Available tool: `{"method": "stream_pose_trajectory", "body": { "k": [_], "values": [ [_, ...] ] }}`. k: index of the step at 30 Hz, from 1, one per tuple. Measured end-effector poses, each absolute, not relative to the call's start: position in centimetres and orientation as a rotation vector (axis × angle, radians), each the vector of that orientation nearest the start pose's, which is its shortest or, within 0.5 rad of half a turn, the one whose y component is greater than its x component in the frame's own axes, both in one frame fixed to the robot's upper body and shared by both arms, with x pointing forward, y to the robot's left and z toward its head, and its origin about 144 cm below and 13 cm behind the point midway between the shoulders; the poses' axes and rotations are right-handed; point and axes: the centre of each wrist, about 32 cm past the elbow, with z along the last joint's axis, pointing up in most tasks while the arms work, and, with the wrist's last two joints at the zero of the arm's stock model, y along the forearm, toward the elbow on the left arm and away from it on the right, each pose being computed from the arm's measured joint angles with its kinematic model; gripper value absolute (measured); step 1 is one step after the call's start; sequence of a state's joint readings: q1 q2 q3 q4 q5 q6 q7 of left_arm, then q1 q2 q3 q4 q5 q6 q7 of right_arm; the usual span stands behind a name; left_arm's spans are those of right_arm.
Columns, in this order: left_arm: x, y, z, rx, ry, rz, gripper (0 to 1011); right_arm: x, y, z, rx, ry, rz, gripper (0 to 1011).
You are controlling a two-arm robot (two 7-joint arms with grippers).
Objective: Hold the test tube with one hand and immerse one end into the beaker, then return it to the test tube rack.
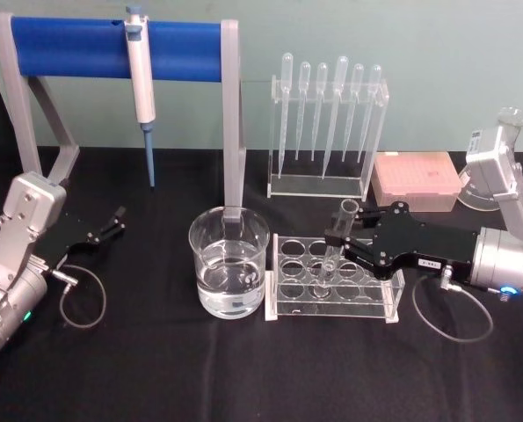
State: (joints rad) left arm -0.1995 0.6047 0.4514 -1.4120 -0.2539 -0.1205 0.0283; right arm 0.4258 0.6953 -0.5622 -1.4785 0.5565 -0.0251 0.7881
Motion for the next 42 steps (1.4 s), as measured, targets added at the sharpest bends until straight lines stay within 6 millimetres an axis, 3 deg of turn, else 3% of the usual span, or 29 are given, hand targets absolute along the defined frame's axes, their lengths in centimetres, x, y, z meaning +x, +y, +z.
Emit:
{"method": "stream_pose_trajectory", "body": {
  "k": [15,23,33,39,42],
  "values": [
    [48.9,31.0,114.0,0.304,-0.285,1.248,1000,53.3,-30.4,122.3,-0.206,-0.127,-0.418,273],
    [48.9,31.0,114.0,0.304,-0.285,1.248,1000,53.3,-30.4,122.3,-0.206,-0.128,-0.417,510],
    [48.9,31.0,114.0,0.304,-0.285,1.248,1000,52.3,-31.5,124.6,-0.063,-0.171,-0.471,842],
    [48.9,31.0,114.0,0.304,-0.285,1.248,1000,51.4,-32.2,125.0,0.021,-0.154,-0.586,998],
    [48.9,31.0,114.0,0.304,-0.285,1.248,1000,50.8,-32.3,124.6,0.038,-0.143,-0.699,1002]
  ]
}}
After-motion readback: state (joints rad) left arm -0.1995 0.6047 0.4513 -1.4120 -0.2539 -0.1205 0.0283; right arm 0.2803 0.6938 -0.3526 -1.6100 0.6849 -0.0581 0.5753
